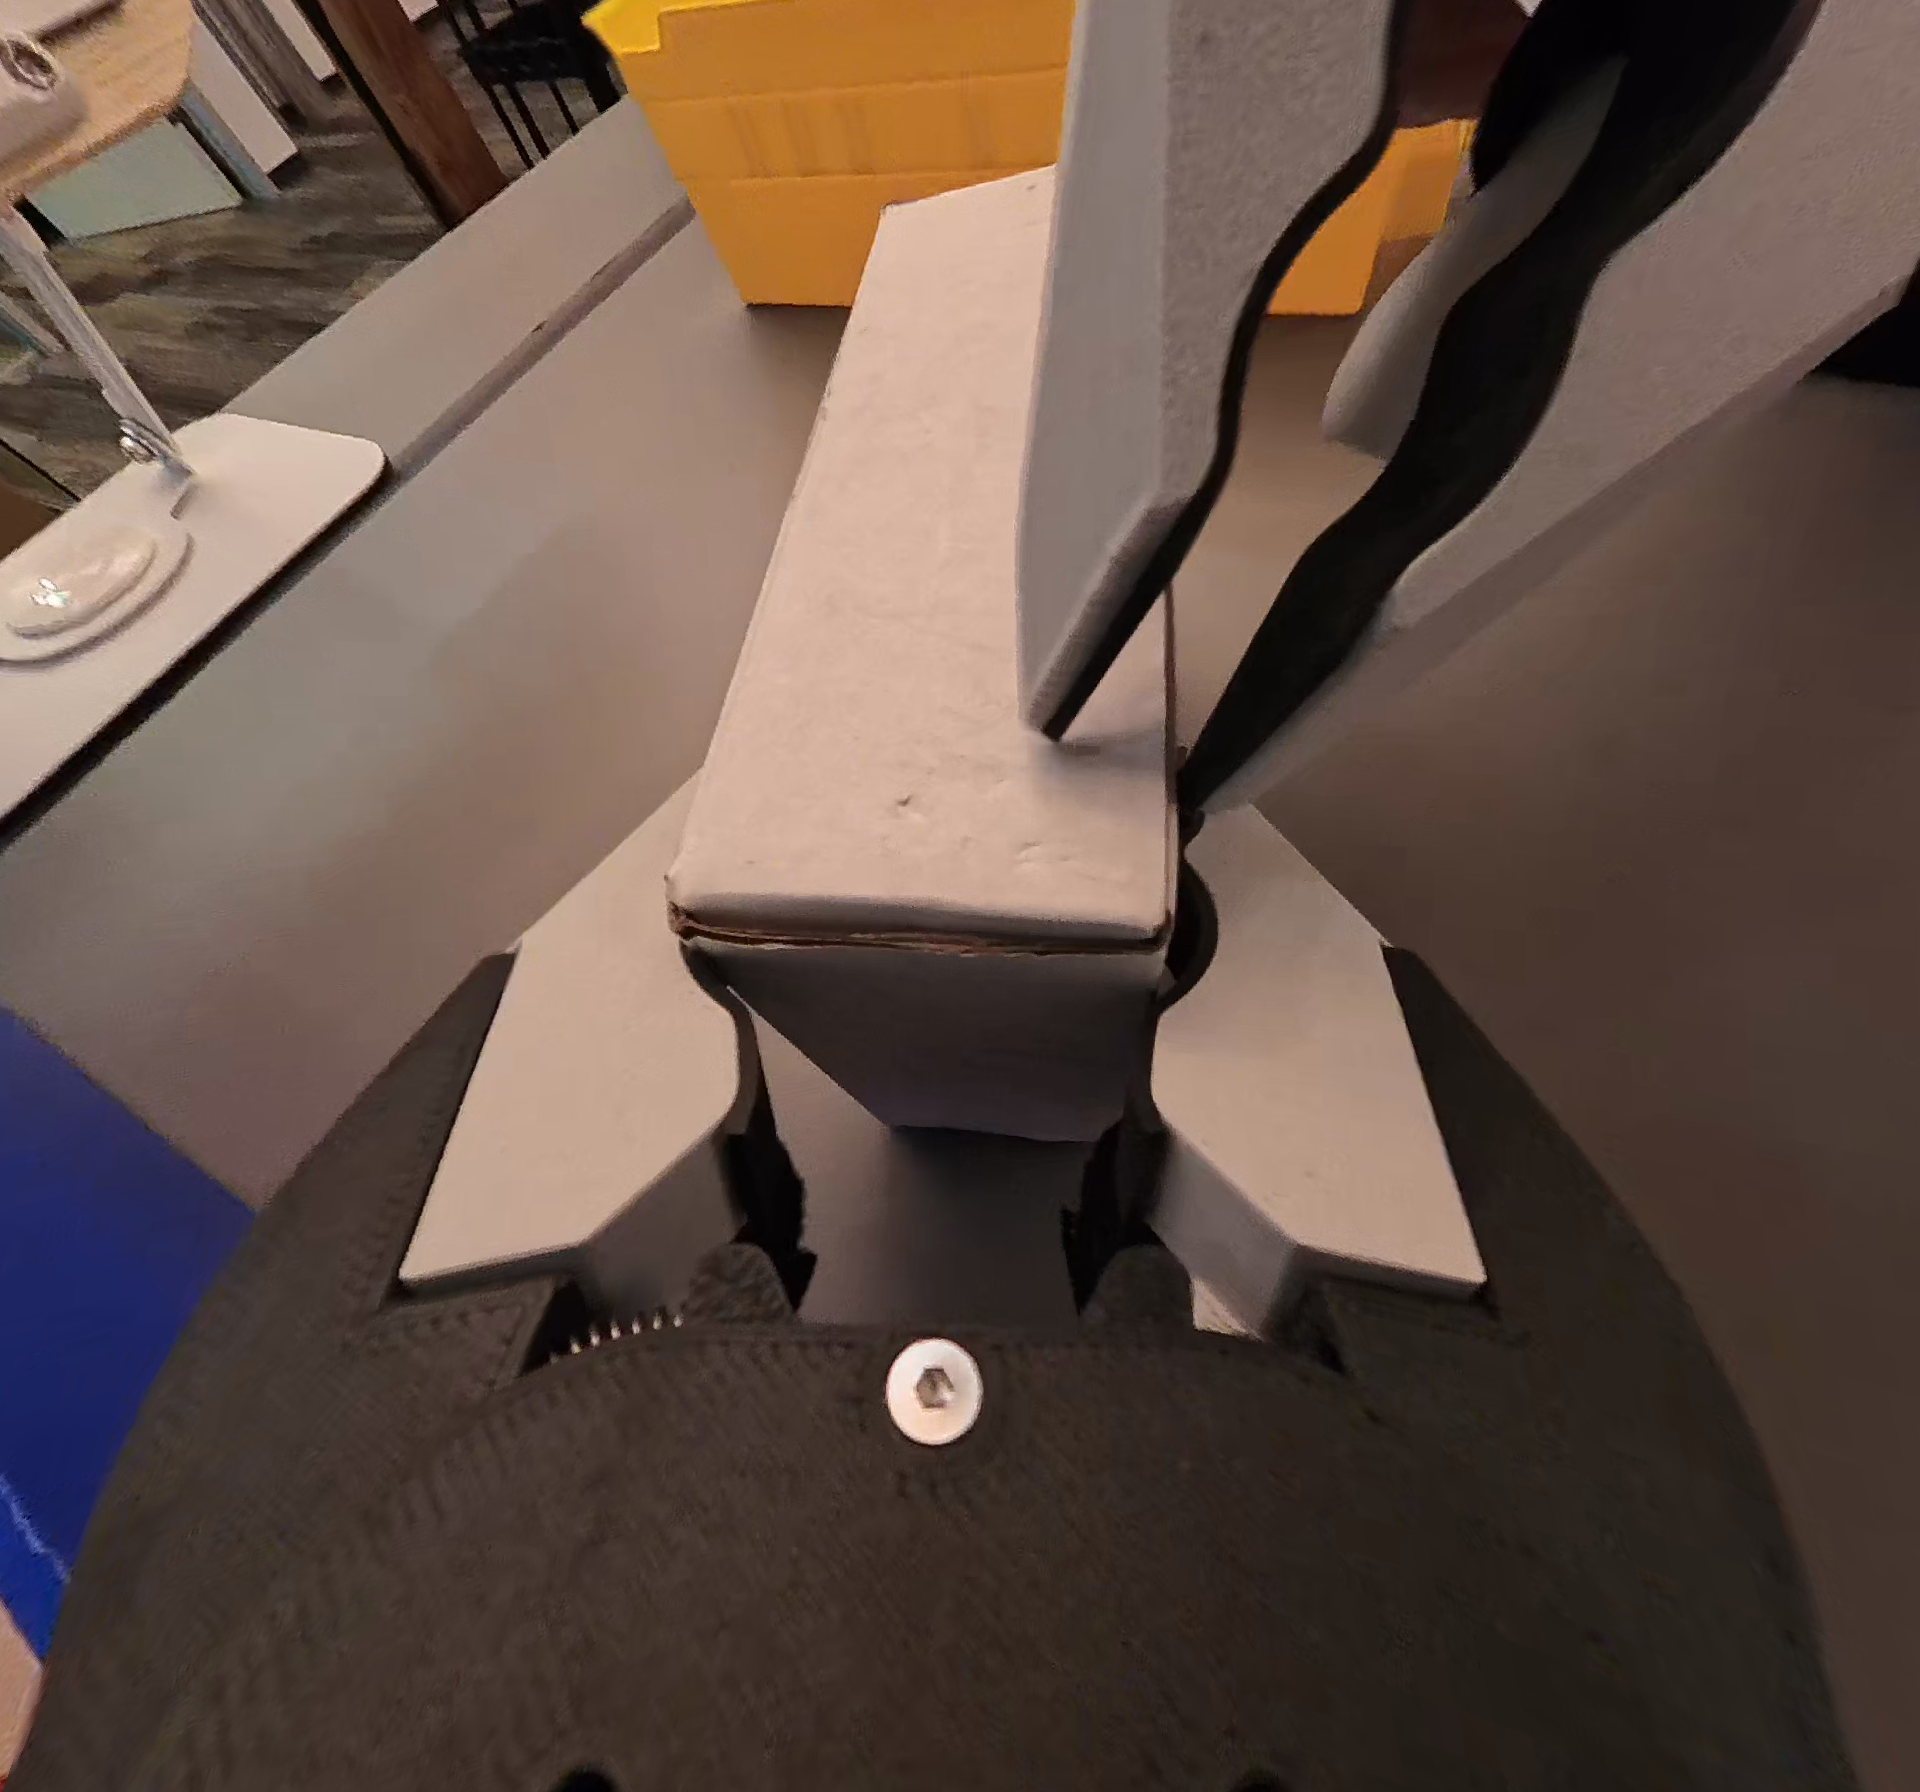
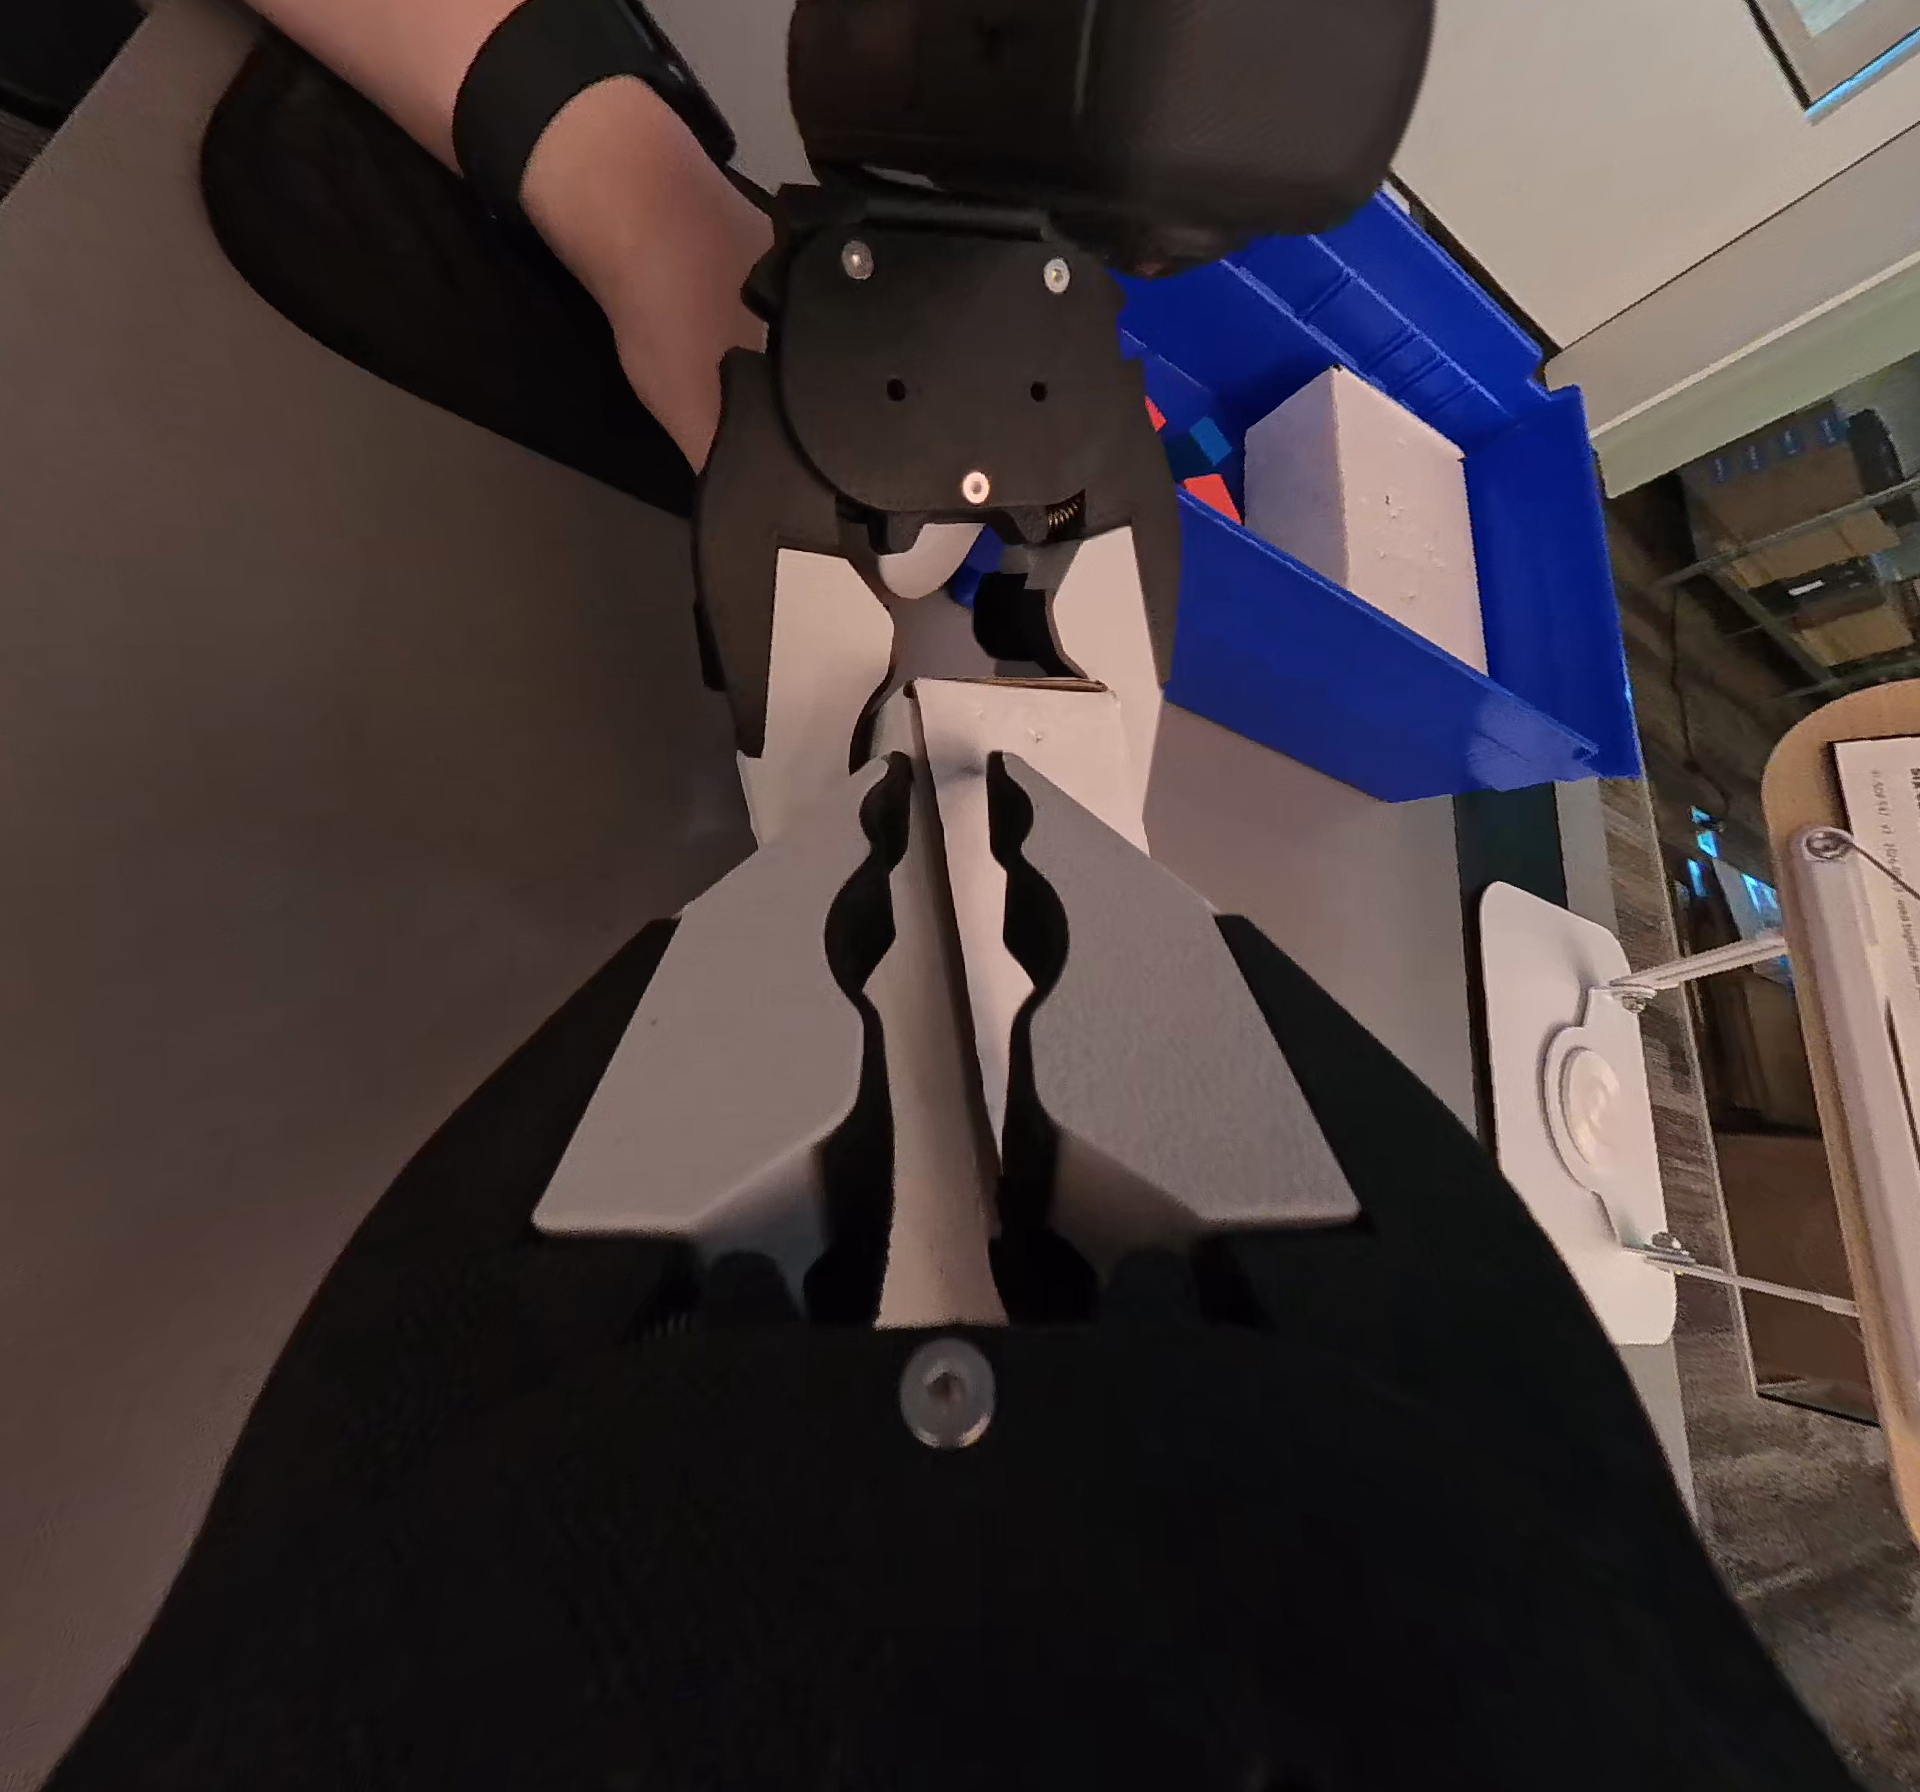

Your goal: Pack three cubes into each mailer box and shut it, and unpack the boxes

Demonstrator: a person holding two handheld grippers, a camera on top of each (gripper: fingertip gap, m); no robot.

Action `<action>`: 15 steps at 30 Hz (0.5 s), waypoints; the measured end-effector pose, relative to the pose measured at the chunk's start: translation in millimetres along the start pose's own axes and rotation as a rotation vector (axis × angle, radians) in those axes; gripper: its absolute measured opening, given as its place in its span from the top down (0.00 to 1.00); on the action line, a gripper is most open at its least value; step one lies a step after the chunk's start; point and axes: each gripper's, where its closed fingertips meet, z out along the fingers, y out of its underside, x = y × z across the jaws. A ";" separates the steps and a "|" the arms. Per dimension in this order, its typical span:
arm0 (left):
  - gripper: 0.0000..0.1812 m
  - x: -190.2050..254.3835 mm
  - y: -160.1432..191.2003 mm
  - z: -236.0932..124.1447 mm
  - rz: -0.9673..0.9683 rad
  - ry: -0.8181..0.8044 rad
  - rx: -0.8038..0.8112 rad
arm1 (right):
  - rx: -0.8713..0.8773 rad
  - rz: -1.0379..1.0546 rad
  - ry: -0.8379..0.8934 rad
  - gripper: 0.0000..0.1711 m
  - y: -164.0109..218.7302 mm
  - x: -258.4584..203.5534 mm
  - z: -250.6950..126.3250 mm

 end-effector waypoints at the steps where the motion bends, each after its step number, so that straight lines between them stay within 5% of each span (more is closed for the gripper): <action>1: 0.56 -0.1 0.8 0.2 -0.012 0.007 -0.009 | 0.004 0.000 0.005 0.93 -0.6 1.0 -1.0; 15: 0.57 2.7 2.3 -1.3 0.000 0.019 -0.040 | -0.023 -0.229 0.135 0.96 -6.5 2.9 -3.3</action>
